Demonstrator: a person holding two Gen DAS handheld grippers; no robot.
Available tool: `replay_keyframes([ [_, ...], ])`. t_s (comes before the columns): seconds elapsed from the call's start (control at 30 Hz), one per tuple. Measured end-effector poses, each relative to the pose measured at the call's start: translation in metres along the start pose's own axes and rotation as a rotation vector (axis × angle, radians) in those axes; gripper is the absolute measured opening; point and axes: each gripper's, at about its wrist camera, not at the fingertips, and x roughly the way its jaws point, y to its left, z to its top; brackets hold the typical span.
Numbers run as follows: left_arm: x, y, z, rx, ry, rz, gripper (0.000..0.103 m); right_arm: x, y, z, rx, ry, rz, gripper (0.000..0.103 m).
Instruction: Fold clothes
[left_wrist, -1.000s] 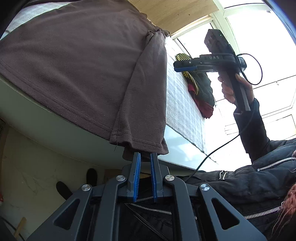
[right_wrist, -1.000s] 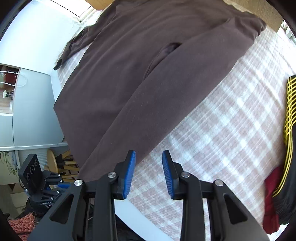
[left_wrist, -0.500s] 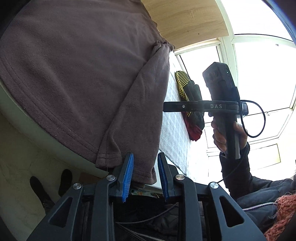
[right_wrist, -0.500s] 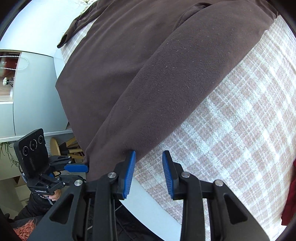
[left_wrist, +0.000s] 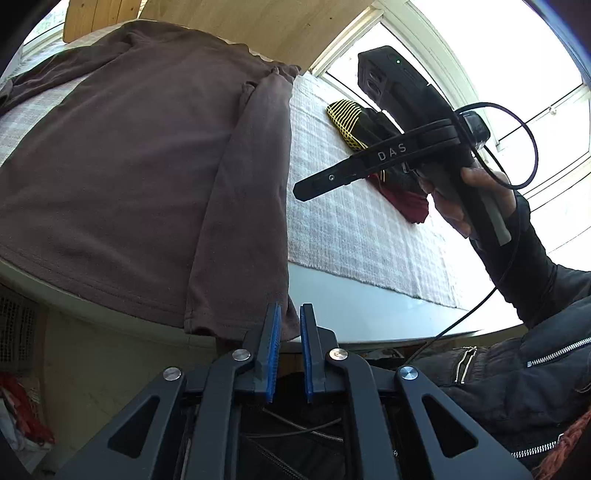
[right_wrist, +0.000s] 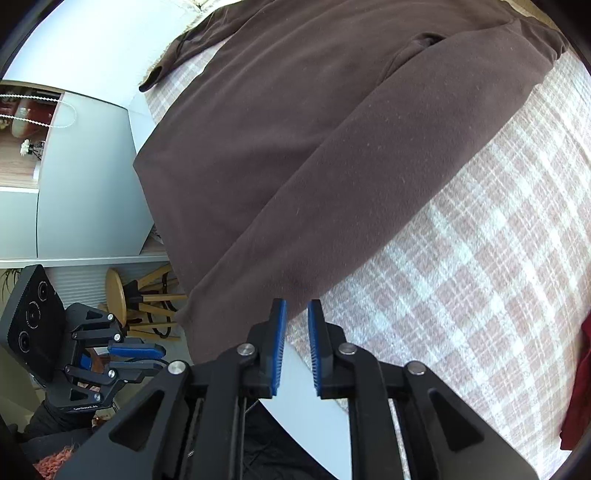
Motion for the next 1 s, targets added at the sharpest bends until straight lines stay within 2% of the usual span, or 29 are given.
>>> replay_keyframes([
  [0.07,0.009,-0.001,-0.003,-0.015,0.015,-0.006,0.009,0.006,-0.001,-0.012,0.005,0.0,0.013,0.038],
  [0.13,0.016,0.004,-0.005,-0.027,0.02,0.005,0.009,0.012,-0.004,-0.017,0.023,-0.008,0.045,0.038],
  [0.27,0.019,0.004,-0.009,-0.021,0.027,0.029,0.009,0.027,-0.003,-0.015,0.045,-0.003,0.031,0.039],
  [0.4,0.012,0.0,-0.017,0.005,0.029,0.066,0.009,0.035,0.003,-0.016,0.051,-0.027,0.074,0.038],
  [0.43,0.011,-0.001,-0.018,0.01,0.028,0.074,0.009,0.035,0.003,-0.016,0.054,-0.042,0.092,0.037],
  [0.5,0.008,-0.004,-0.02,0.025,0.018,0.094,0.009,0.028,0.0,-0.014,0.076,-0.073,0.146,0.02],
  [0.57,0.005,-0.008,-0.019,0.041,0.001,0.084,0.009,0.017,-0.004,-0.011,0.104,-0.101,0.213,0.014],
  [0.63,0.002,-0.016,-0.015,0.054,-0.025,0.061,0.01,0.008,-0.007,-0.009,0.128,-0.12,0.269,0.012],
  [0.77,-0.002,-0.035,0.007,0.055,-0.093,-0.009,0.013,-0.002,0.001,-0.005,0.129,-0.135,0.27,0.012],
  [0.83,-0.006,-0.044,0.018,0.082,-0.146,-0.018,0.014,-0.006,0.004,-0.003,0.127,-0.14,0.271,0.012],
  [0.87,-0.006,-0.047,0.026,0.097,-0.164,-0.002,0.014,-0.009,0.005,-0.002,0.129,-0.144,0.275,0.012],
  [0.93,0.001,-0.045,0.035,0.118,-0.161,0.084,0.017,-0.016,0.005,-0.001,0.126,-0.154,0.28,0.012],
  [1.0,0.009,-0.029,0.032,0.097,-0.125,0.175,0.016,-0.02,0.002,-0.006,0.124,-0.156,0.268,0.011],
])
